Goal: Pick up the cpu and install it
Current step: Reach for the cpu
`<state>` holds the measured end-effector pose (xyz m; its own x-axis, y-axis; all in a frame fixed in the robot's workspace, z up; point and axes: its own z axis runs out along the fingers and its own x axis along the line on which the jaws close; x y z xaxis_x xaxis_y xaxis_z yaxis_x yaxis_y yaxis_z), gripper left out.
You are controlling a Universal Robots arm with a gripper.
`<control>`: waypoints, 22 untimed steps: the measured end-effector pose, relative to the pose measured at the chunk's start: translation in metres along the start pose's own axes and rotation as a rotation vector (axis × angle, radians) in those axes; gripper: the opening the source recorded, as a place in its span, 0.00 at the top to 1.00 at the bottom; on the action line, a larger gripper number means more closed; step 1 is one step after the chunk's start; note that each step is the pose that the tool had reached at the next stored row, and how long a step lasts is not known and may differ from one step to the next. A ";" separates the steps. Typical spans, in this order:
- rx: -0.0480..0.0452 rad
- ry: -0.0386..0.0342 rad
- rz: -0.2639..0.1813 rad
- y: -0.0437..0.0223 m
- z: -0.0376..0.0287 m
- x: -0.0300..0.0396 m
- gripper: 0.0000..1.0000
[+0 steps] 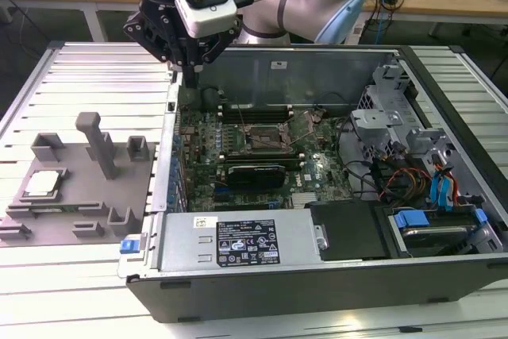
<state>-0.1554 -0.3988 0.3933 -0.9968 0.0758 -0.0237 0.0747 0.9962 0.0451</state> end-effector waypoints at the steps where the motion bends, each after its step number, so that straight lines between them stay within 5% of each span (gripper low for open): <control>1: 0.0000 0.0000 0.000 -0.0001 0.0000 0.0011 0.89; 22: 0.0000 -0.0001 0.002 -0.0005 -0.0005 0.0255 0.89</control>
<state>-0.1809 -0.3974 0.3931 -0.9967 0.0773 -0.0237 0.0762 0.9961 0.0451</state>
